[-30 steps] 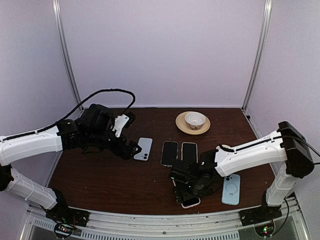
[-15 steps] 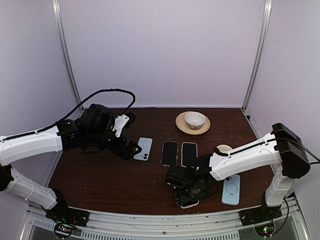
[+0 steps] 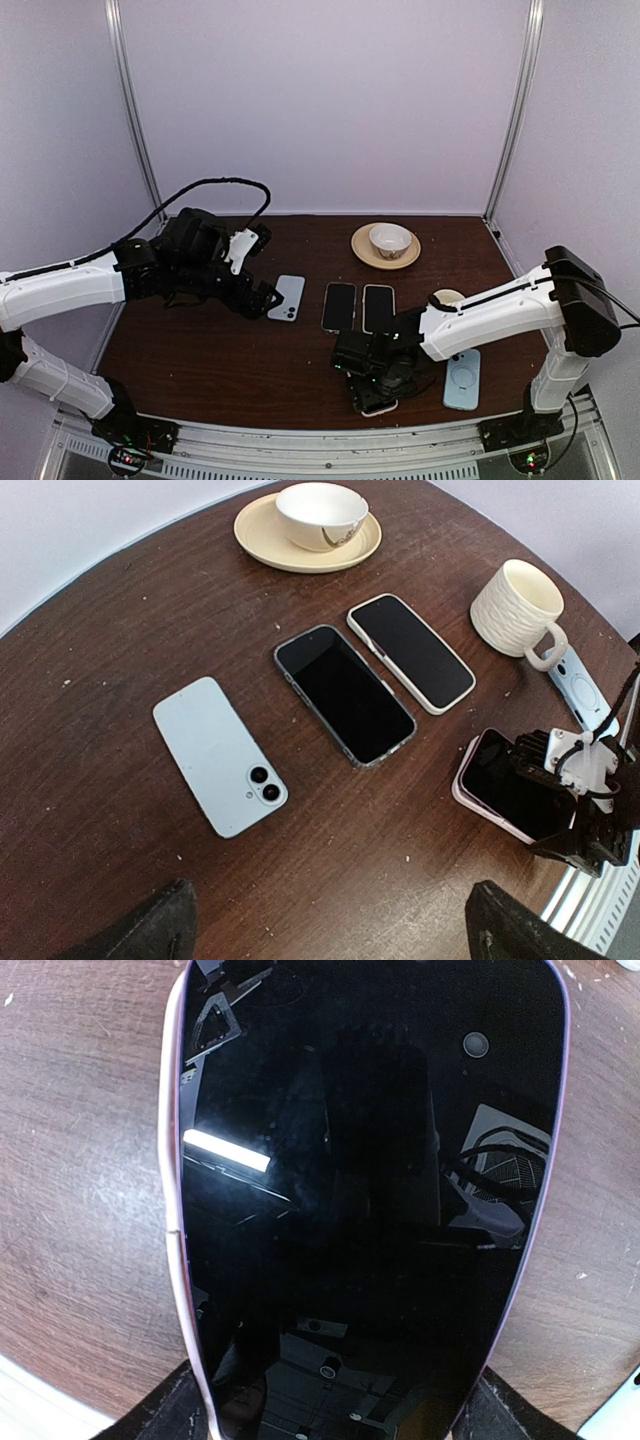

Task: Put the phone into the phone case
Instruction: Pick up the phone with the phone case at the center of the board.

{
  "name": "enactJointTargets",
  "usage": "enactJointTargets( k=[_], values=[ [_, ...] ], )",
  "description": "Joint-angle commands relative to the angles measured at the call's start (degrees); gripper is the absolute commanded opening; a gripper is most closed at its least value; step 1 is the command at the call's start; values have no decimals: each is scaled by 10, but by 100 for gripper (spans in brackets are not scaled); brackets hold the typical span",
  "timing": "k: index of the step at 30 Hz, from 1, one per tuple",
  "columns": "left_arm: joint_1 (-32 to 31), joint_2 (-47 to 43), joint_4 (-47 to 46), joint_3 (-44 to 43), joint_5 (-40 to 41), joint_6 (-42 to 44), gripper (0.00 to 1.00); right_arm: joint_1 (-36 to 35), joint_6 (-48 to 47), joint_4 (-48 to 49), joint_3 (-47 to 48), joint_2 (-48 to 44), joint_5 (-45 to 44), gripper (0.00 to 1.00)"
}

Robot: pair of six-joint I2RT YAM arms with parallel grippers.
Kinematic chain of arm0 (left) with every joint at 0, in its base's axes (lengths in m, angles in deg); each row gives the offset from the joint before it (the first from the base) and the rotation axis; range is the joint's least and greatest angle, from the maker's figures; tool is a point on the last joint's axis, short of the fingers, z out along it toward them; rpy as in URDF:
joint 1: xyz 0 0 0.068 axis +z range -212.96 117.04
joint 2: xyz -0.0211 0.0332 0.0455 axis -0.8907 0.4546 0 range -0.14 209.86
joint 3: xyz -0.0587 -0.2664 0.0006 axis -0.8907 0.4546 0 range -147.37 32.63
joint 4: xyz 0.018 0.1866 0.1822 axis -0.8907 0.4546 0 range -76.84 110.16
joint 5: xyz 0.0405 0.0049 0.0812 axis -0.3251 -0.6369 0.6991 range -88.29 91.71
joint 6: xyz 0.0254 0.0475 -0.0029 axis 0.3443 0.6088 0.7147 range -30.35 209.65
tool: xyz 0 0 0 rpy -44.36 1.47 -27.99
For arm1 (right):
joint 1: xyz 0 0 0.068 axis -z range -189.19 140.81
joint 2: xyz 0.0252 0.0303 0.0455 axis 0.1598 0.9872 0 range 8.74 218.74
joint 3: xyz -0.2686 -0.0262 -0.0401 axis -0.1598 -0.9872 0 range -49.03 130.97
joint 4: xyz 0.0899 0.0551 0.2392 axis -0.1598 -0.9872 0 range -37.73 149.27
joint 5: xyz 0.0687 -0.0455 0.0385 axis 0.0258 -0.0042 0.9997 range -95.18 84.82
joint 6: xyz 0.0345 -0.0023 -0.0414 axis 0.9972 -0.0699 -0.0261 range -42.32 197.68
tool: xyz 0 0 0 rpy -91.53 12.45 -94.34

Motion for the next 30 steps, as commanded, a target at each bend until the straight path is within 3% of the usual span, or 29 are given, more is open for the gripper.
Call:
enactJointTargets(
  k=[1, 10, 15, 22, 30],
  values=[
    [4, -12, -14, -7, -6, 8, 98, -5, -10, 7, -7, -21, -15, 29],
    [3, -8, -19, -5, -13, 7, 98, -23, -38, 41, -8, -43, -66, 15],
    [4, -3, -42, 3, -51, 8, 97, -26, -52, 89, -26, -53, -78, 12],
    [4, 26, -47, 2, -78, -10, 97, -26, -40, 84, -35, -43, -68, 10],
    [4, 49, -80, 15, -128, -42, 96, -28, -42, 147, -79, -95, -91, 7]
  ],
)
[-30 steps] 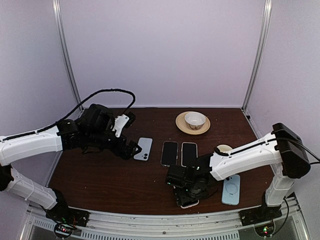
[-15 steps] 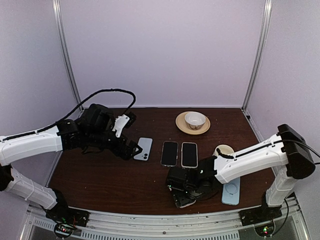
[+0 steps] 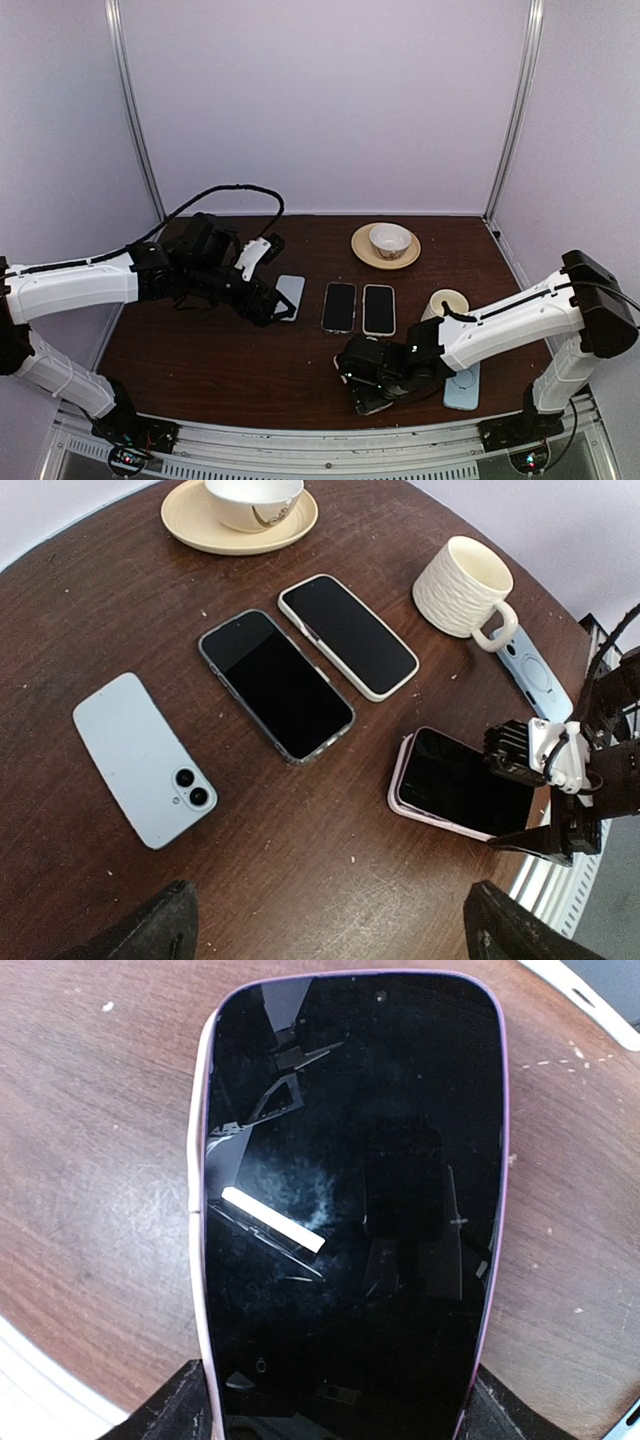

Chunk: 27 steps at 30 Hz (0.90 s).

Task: Put the phone into the phone case
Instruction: Pick up the phone with the phone case at the center of the board, then pass from the right arm to the left

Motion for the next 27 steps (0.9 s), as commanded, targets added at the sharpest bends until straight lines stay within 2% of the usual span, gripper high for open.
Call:
enactJointTargets(
  k=[1, 5, 10, 15, 27],
  values=[
    [3, 16, -50, 11, -47, -40, 96, -3, -4, 54, -19, -47, -37, 7],
    [2, 30, -101, 37, -71, -132, 96, -3, -7, 55, -19, -54, -39, 6],
    [-19, 40, -285, 121, -84, -246, 97, -3, -20, 73, -31, -85, -61, 3],
    [-61, 68, -359, 121, -82, -269, 98, -4, -68, 88, -19, -129, -92, 3],
    [-64, 102, -458, 106, -105, -326, 94, -6, -167, 86, 17, -189, -136, 2]
  ],
)
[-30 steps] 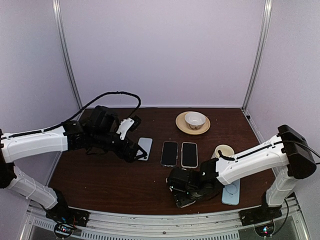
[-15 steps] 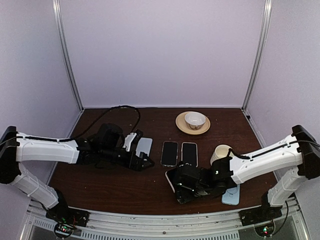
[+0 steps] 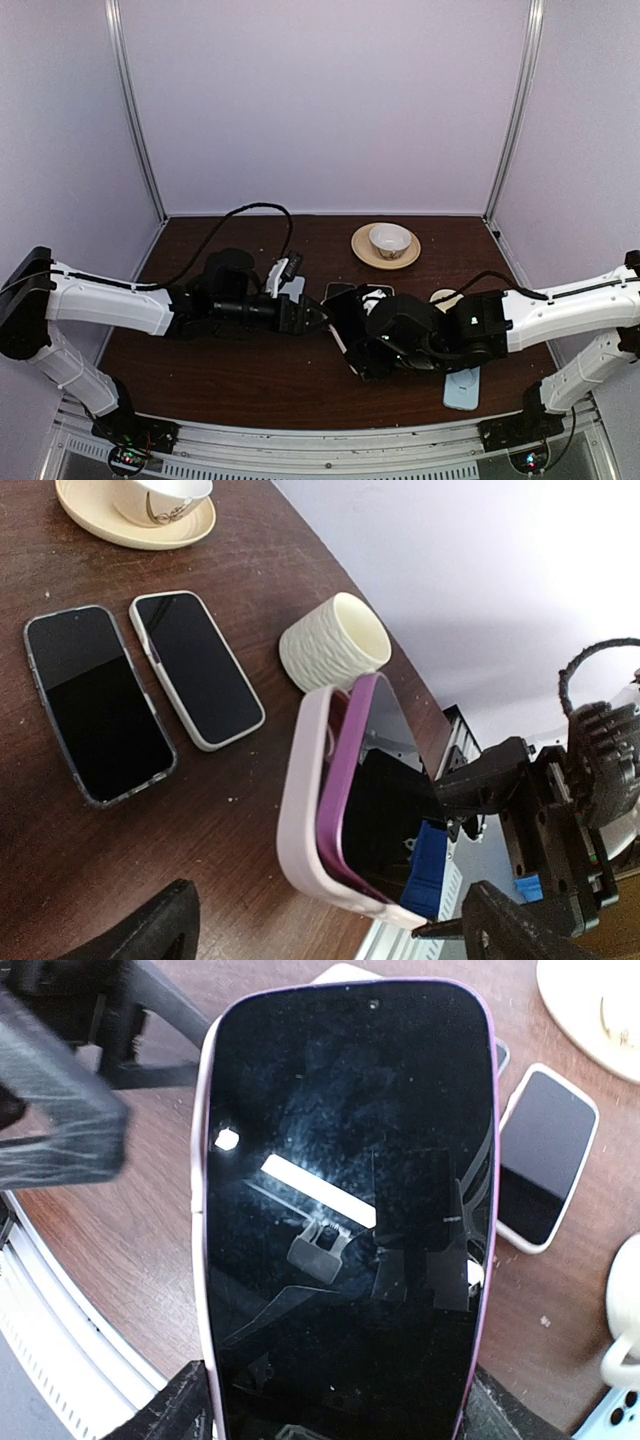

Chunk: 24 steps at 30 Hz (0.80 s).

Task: Put the phone into the phone case
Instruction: Pass from the right arm to the left

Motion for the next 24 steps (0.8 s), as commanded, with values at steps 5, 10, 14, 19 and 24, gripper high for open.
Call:
enactJointTargets(
  k=[5, 10, 14, 19, 24],
  values=[
    [1, 36, -111, -36, -38, -33, 88, -8, -64, 24, 31, -27, -38, 2],
    [-4, 51, -149, -49, -78, -36, 73, -11, -97, 37, 36, -33, -33, 2],
    [-17, 56, -148, -63, -115, -19, 61, -14, -121, 37, 41, -35, -37, 2],
    [-24, 48, -157, -55, -118, -11, 41, -15, -140, 37, 47, -42, -35, 2],
    [-25, 36, -156, -49, -120, 0, 13, -17, -152, 35, 46, -45, -34, 2]
  ],
)
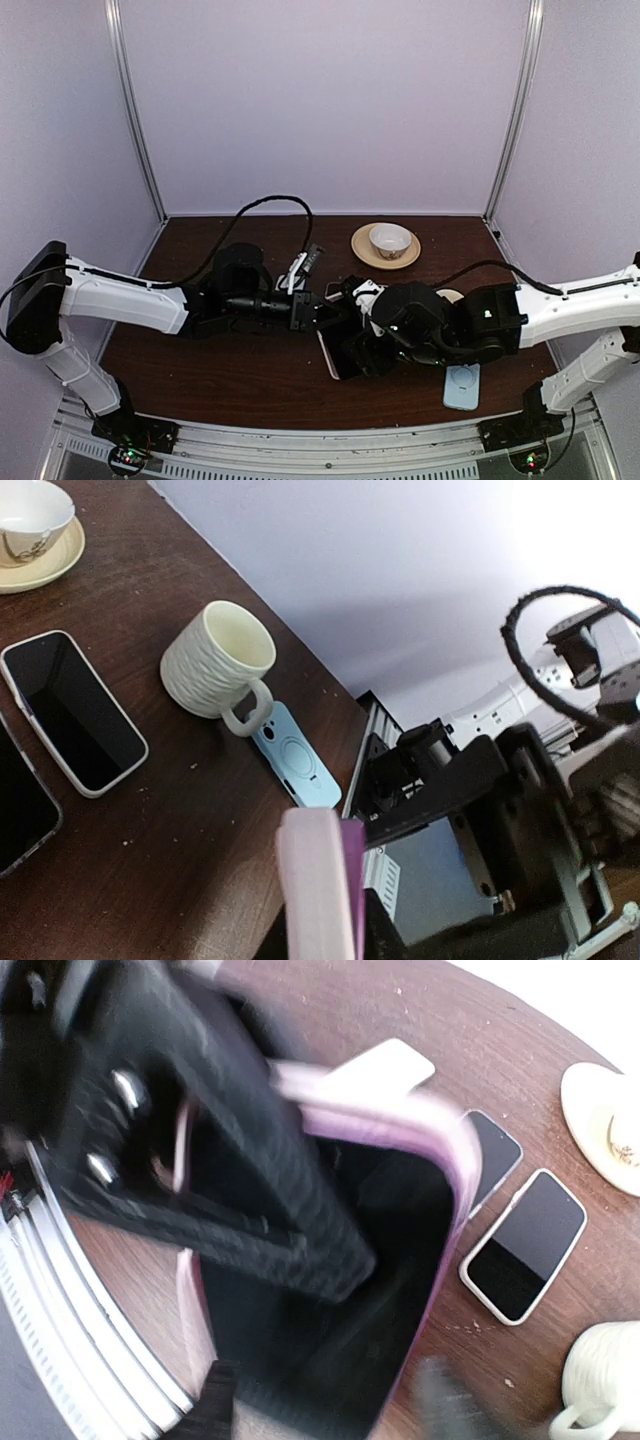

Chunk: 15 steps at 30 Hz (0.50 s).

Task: Put the phone into the phone case
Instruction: Pass from the right arm to the left, then place the phone with the phone case at the center of the board.

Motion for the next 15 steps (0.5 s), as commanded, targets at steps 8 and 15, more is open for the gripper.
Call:
enactJointTargets(
  k=[8, 15],
  values=[
    [-5, -36, 27, 3, -8, 67, 0, -4, -23, 32, -23, -58, 0, 13],
    [-4, -59, 85, -4, -1, 108, 0, 2, -34, 55, -103, -151, 120, 67]
  ],
)
